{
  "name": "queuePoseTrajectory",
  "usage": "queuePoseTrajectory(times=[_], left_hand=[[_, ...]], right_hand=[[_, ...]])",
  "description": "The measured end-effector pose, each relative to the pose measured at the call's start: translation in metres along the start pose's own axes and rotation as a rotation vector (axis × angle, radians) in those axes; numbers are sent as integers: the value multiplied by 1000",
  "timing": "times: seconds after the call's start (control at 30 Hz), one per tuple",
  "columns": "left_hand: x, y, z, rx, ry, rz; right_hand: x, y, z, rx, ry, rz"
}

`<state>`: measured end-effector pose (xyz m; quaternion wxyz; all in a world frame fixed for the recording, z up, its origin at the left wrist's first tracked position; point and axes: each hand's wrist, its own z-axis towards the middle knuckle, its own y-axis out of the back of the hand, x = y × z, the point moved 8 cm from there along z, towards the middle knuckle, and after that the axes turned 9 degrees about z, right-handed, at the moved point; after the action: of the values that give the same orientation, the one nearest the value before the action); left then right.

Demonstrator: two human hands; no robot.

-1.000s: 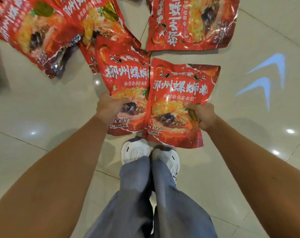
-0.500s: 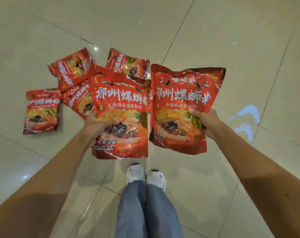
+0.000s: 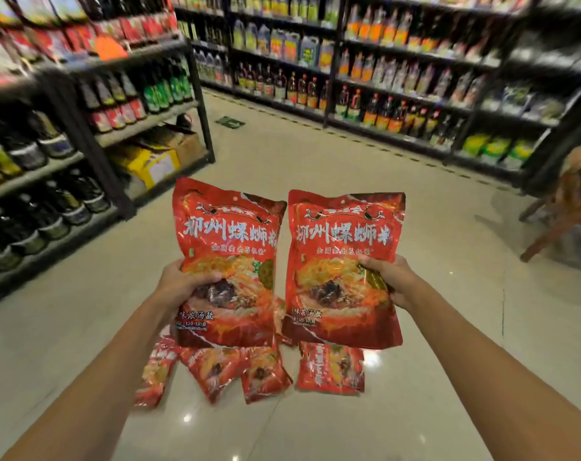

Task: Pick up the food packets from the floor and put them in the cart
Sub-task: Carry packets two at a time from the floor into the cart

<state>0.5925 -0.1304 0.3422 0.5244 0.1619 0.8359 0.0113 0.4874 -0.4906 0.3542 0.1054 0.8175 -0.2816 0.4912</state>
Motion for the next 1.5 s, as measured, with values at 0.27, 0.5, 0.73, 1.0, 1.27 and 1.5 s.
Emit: queuePoseTrajectory(times=[0.27,0.5,0.73,1.0,1.27,1.5], left_hand=[[-88,89,-43,-197,-178,-90],[-88,159,-113,-470,-224,-171],[-24,207,-280,-955,-160,-338],[70,189,-534,-1508,-116,-501],[165,109,-754,-1936,-6,-577],[231,51,-892,-2253,151,-609]], right_hand=[[92,-111,-8,236,118,31],[122,-234,-14,588,99,-96],[99,-372,-105,1051,54,-280],[-16,-457,-314,1544,-97,-476],[-148,-429,-552,2036,-328,-564],[-267,-393,-716,2140,-410,-667]])
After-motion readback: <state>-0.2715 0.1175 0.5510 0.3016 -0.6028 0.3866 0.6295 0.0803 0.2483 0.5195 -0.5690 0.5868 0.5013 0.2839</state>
